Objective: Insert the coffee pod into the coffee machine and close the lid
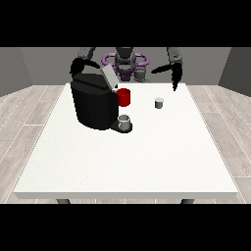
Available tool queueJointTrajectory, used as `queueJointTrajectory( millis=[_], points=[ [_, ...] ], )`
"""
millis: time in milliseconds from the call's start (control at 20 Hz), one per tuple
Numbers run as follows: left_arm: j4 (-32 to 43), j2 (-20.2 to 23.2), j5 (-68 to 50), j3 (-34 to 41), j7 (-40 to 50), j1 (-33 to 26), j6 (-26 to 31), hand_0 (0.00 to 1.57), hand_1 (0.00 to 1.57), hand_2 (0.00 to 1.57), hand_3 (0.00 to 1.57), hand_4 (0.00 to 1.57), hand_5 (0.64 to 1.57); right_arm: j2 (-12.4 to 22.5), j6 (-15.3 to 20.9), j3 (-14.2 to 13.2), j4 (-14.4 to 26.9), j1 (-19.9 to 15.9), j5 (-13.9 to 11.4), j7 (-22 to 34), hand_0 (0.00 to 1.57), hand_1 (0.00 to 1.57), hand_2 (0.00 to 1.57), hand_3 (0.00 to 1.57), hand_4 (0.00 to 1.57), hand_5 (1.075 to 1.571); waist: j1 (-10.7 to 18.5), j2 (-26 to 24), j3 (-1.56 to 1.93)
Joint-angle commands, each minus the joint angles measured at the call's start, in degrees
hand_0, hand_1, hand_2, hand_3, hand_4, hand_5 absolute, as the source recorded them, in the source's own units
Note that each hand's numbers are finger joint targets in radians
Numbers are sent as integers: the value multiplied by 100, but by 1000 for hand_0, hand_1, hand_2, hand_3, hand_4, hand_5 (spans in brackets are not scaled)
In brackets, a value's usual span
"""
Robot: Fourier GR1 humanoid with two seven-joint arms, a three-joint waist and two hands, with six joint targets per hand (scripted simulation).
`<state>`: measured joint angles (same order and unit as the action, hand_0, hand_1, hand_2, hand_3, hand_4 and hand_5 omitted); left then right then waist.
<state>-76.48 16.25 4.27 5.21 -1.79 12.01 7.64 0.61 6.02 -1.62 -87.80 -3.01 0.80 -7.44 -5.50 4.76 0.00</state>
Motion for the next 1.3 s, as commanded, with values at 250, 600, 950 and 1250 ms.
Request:
queueJointTrajectory(
  millis=[250,600,950,1250],
  points=[
    [1636,154,413,201,-406,841,-99,0,0,0,0,0,1571,-57,249,224,27,-481,-167,293,0,0,0,0,352,1571,-123,462,-2],
    [1964,-59,1048,-232,-77,1184,-380,0,0,0,0,0,1571,223,46,-219,627,-802,82,424,0,0,0,0,389,1571,-70,417,1],
    [2725,198,1424,-133,-346,1433,-347,446,446,606,295,0,1571,-25,413,17,892,-629,-290,242,0,0,0,0,410,1571,-41,276,-1],
    [3256,520,1877,-218,-367,1448,-417,704,704,775,487,0,1571,63,398,175,488,-766,-346,1136,0,0,0,0,386,1571,-241,137,-4]
  ],
)
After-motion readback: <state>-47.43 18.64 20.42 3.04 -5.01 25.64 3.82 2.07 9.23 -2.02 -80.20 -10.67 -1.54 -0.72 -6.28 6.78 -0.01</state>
